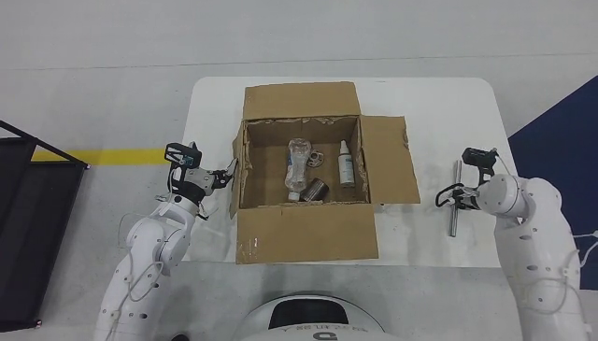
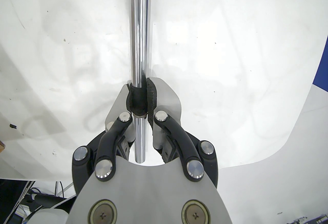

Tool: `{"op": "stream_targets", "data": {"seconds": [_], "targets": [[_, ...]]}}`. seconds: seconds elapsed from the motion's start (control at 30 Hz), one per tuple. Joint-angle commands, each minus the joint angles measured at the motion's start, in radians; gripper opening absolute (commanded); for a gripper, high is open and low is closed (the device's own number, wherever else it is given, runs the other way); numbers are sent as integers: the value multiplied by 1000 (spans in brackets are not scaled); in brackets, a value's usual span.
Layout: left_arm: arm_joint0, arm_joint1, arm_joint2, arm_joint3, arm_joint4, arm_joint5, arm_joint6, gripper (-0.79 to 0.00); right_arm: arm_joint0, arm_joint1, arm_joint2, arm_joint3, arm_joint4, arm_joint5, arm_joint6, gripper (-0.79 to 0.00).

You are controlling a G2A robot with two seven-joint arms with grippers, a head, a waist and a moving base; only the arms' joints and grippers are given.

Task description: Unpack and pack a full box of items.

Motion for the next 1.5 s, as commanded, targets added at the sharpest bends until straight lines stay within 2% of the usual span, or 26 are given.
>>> {"op": "stream_targets", "data": {"seconds": [0.0,0.1,0.2,0.3,0.4,0.47,0.57,0.77,0.93,1.1,1.33,1.47], "targets": [[0,0,0,0,0,0,0,0,-9,0,12,-13,20,-6,-13,-785],[0,0,0,0,0,0,0,0,-24,0,49,-25,97,-10,-35,-785],[0,0,0,0,0,0,0,0,-29,-2,122,-18,255,-24,-72,-785],[0,0,0,0,0,0,0,0,-41,-5,202,7,459,-70,-114,-785],[0,0,0,0,0,0,0,0,-42,-8,276,71,713,-169,-123,-785],[0,0,0,0,0,0,0,0,-37,-8,320,148,894,-269,-86,-785],[0,0,0,0,0,0,0,0,-8,-6,357,265,1140,-364,-1,-785],[0,0,0,0,0,0,0,0,68,-2,335,407,1444,-459,188,-785],[0,0,0,0,0,0,0,0,135,-6,257,440,1523,-465,218,-785],[0,0,0,0,0,0,0,0,159,-8,190,392,1521,-463,184,-785],[0,0,0,0,0,0,0,0,149,-19,24,158,1407,-443,86,-785],[0,0,0,0,0,0,0,0,144,-24,-66,33,1279,-399,-25,-785]]}}
